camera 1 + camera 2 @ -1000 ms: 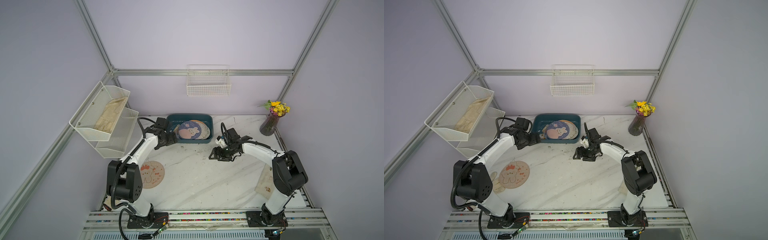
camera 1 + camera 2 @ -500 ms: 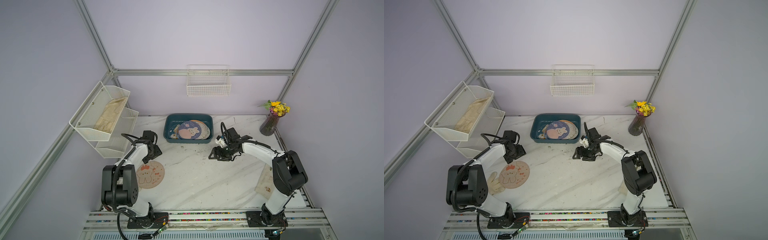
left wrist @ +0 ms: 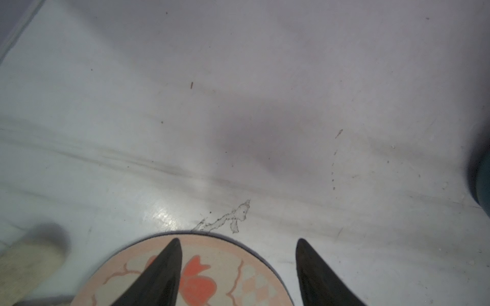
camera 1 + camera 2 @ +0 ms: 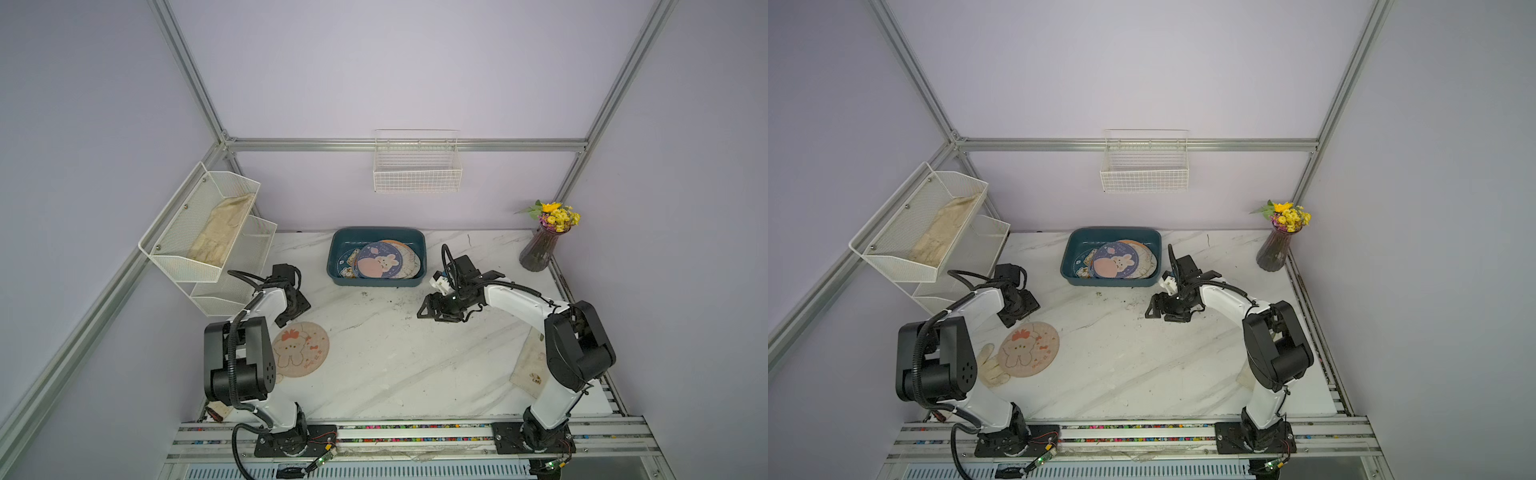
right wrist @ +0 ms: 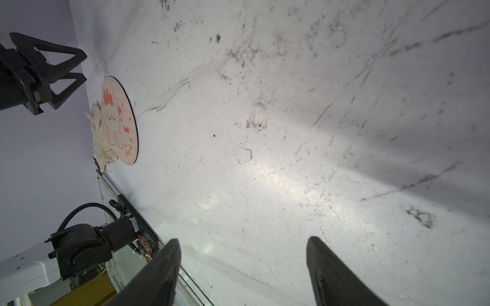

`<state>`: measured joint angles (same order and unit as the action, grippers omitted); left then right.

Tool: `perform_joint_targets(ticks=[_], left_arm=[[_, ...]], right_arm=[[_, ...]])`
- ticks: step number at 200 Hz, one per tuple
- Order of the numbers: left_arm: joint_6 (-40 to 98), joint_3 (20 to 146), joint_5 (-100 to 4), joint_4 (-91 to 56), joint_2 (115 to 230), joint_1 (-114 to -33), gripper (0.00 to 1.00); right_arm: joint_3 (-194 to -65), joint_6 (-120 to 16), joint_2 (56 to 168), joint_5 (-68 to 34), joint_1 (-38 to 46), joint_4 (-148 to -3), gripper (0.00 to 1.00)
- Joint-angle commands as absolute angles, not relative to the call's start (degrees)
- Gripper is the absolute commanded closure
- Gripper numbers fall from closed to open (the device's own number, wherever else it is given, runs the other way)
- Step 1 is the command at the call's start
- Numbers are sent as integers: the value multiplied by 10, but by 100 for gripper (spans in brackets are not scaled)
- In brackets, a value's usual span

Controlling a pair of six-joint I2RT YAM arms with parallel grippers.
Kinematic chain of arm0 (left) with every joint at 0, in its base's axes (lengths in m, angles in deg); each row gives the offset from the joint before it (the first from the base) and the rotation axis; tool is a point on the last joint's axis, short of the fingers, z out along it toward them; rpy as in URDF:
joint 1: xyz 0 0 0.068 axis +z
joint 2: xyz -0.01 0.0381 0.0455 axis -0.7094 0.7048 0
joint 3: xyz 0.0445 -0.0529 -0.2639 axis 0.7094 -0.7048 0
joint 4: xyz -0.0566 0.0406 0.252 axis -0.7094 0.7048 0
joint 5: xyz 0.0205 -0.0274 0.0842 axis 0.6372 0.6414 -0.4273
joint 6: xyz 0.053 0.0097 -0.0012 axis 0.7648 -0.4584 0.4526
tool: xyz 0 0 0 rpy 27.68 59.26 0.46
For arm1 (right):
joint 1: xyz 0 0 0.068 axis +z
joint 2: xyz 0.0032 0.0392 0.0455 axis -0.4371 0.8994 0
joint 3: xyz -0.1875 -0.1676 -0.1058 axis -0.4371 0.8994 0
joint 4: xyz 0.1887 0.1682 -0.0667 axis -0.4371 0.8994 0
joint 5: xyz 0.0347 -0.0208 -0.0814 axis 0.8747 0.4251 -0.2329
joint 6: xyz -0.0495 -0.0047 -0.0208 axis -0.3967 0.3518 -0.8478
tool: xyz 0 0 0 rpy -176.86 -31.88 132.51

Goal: Put the coasters into the storage box
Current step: Move the coaster to the center of the board.

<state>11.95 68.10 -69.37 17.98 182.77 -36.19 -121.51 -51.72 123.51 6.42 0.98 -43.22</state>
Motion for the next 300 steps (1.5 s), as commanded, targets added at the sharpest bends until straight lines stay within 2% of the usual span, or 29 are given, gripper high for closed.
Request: perform_joint_targets(ticks=[1,98,136,180,300], left_arm=[[125,658,-695,150,1840,-338,33],[136,667,-661,134,1898,-324,35],[146,693,-650,179,1924,-324,36],[135,680,-615,214,1904,-326,38],[94,629,-572,248,1871,-405,43]], right_arm=[[-1230,-521,1232,64,8,-420,24],[-1242,-521,1245,68,9,-423,24],[-1250,-527,1254,72,8,-420,24],[-1251,-526,1258,78,8,-425,24],[-1238,-539,1252,88,8,-427,24]])
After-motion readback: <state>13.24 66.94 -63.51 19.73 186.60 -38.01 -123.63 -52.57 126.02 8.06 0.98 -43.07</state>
